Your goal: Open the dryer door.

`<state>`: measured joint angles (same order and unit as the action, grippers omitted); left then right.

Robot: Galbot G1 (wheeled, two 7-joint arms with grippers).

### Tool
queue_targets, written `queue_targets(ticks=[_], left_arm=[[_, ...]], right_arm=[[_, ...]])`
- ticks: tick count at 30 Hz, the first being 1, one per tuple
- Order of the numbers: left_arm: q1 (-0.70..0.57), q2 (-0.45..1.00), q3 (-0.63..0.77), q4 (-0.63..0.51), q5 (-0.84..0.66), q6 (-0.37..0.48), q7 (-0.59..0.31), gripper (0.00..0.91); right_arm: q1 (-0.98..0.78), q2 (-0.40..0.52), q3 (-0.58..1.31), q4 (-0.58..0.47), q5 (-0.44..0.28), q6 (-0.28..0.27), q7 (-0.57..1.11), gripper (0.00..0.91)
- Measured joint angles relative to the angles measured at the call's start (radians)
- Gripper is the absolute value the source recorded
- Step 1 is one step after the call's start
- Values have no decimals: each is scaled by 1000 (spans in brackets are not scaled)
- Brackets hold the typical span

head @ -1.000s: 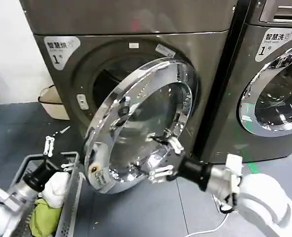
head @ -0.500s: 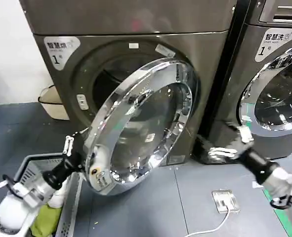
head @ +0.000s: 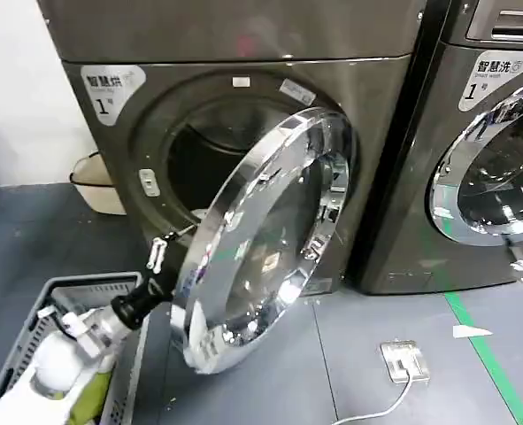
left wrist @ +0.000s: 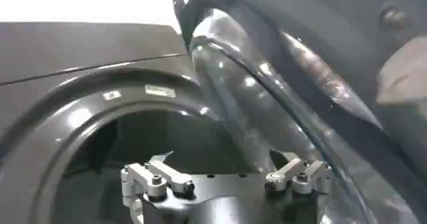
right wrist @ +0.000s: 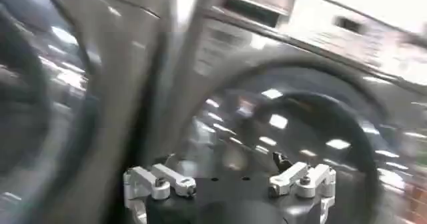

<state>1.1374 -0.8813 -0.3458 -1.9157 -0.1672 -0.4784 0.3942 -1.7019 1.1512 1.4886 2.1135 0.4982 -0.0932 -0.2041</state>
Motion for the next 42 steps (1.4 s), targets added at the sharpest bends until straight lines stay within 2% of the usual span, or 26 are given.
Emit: queue_targets(ticks=[7,13,20,28,42], left_arm=[[-65,-30,86,38,11,3,0,907],[-131,-57,159,73,16,5,-1,907],[-220,-101,254,121,31,11,-5,907],[-324,-161,366,182,59,16,-11,907],[-467,-264,518,284,74,35,-12,907]], right_arm=[[-11,32,99,-96,-92,10,117,907],[-2,39,181,-196,-176,-7,229,907],[10,6,275,-356,-185,-53,315,907],[22,-19,346,-468,-243,-135,350,907],[16,-28,416,-523,-258,-131,358,907]])
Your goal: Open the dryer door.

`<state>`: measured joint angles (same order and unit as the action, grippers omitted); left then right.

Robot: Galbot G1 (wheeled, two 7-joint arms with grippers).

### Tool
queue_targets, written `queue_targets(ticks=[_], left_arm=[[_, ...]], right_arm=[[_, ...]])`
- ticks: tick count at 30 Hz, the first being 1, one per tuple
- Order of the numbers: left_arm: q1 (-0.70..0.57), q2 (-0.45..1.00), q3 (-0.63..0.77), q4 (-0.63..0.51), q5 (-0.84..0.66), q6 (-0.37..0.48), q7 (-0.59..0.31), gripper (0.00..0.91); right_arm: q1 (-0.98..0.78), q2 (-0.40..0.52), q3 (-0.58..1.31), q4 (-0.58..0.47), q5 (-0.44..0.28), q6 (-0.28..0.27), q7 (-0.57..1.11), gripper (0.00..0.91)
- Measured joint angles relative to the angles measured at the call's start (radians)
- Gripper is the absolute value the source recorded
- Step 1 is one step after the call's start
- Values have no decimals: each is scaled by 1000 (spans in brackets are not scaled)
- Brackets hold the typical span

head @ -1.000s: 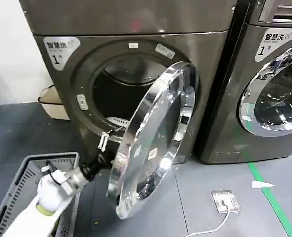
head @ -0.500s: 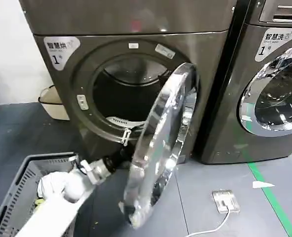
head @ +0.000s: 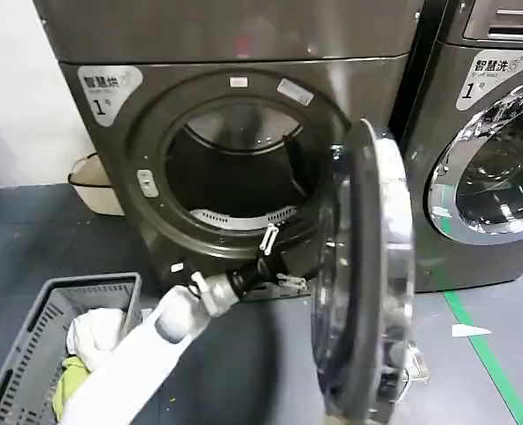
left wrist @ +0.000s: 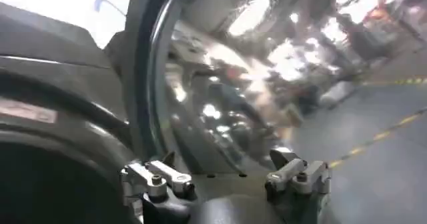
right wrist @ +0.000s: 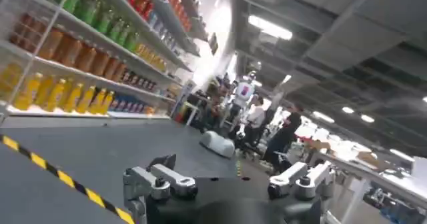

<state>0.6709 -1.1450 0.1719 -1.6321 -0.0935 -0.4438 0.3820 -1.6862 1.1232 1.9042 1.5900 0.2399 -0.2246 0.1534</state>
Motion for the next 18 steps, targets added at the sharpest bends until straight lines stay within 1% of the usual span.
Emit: queue_targets(ticks=[4,7,10,18], left_arm=[[-36,-32,38,31,1,6,-2,907],[-62,-61,66,57,1,9,-4,907],[-93,-87,95,86,2,10,-4,907],[-166,-162,152,171,4,9,-5,907]], right_arm=[[2,4,13,0,-3,-8,2,907],[3,7,23,-2,-28,-17,6,907],[4,13,32,-5,-48,-17,6,907],[-4,27,49,-10,-59,-6,10,907]])
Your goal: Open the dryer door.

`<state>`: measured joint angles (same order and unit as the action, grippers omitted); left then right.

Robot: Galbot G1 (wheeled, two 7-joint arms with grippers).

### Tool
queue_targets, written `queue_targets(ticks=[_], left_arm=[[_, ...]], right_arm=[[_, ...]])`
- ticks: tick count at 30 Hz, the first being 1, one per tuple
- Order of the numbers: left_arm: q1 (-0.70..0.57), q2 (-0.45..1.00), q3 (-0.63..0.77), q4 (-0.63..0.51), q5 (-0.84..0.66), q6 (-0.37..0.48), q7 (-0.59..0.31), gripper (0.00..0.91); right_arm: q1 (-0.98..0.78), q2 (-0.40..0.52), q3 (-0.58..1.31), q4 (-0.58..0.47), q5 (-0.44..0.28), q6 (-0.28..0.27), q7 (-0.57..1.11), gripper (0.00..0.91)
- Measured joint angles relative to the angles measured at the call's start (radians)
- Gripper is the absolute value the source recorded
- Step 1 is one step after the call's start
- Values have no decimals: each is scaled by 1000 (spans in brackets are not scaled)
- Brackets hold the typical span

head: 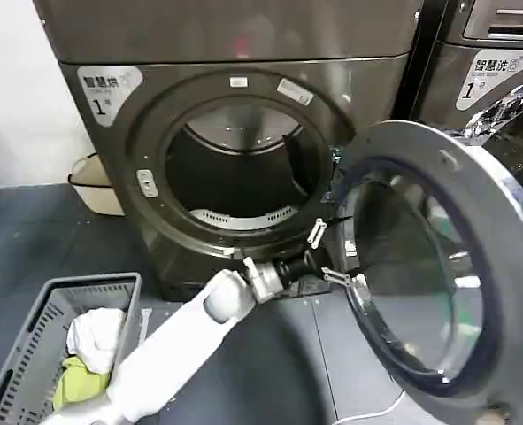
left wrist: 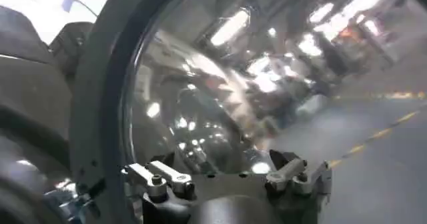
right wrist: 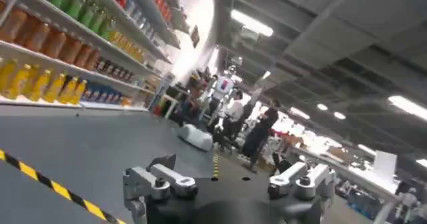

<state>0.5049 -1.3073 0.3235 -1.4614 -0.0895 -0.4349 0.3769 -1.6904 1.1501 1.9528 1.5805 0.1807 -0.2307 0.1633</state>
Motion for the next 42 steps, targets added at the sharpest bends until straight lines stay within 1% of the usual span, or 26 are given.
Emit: queue_targets(ticks=[7,11,27,30,33,36,39,42], left_arm=[[-41,-64,16,64,5,-4,-1,907],[-48,-80,18,80,6,-3,-1,907],[-54,-86,20,85,5,-2,1,907],[-44,-78,19,71,1,12,11,907],[-25,-53,17,32,-22,72,45,907],[9,-1,2,-58,-71,158,52,907],[61,73,-20,-171,-105,246,30,907],[126,150,-54,-287,-128,301,-4,907]], right_arm=[[-4,4,6,1,1,3,-2,907],[-5,8,6,5,1,4,-3,907],[-3,13,-3,15,3,4,-8,907],[-1,18,-7,25,3,3,-13,907],[2,23,-9,35,5,3,-19,907],[2,23,-10,44,13,3,-23,907],[1,23,-14,57,34,-3,-32,907],[3,18,-18,63,36,-5,-41,907]])
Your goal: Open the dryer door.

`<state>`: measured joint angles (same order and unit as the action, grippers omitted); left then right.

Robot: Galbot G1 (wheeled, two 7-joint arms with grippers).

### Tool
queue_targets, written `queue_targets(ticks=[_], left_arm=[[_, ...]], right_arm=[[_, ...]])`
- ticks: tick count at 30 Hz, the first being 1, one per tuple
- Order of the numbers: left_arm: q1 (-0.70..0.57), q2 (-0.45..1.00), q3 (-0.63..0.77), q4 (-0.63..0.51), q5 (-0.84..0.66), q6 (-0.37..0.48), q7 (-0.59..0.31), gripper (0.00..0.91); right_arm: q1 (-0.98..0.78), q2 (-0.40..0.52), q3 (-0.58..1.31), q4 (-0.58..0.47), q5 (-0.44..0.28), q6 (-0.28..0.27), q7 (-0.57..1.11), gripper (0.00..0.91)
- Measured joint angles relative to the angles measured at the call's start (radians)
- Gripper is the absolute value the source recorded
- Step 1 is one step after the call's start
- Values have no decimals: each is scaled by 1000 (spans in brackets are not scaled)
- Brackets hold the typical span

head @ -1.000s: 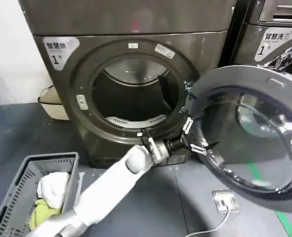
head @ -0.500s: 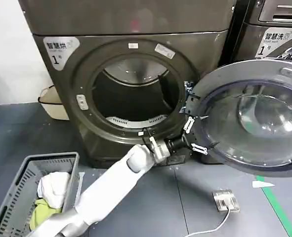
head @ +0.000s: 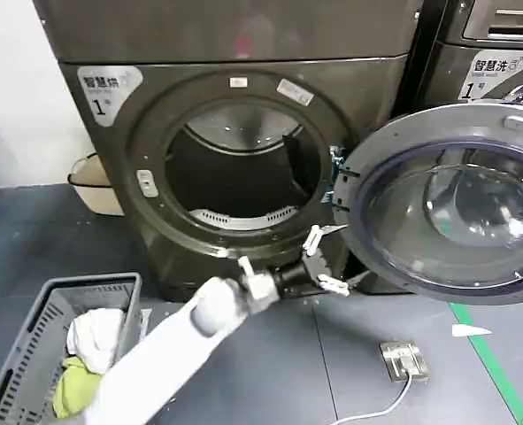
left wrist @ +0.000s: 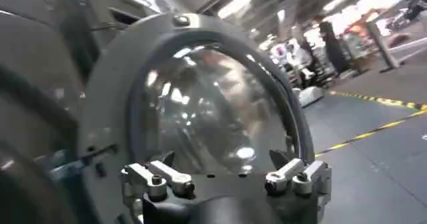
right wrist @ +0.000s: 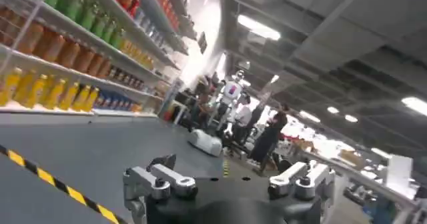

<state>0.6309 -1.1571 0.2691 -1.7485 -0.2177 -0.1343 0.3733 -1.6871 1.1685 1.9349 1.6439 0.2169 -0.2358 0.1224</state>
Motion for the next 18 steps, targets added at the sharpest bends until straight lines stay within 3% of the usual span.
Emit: queue_targets(ticks=[10,18], left_arm=[[325,270,-222,-352,-122,176,-132,907],[584,376,-468,-507,-196,340,-266,907]], right_arm=[[30,-14,-29,16,2,-5,-10,907],[67,-11,-72,22,-5,-11,-17,907]])
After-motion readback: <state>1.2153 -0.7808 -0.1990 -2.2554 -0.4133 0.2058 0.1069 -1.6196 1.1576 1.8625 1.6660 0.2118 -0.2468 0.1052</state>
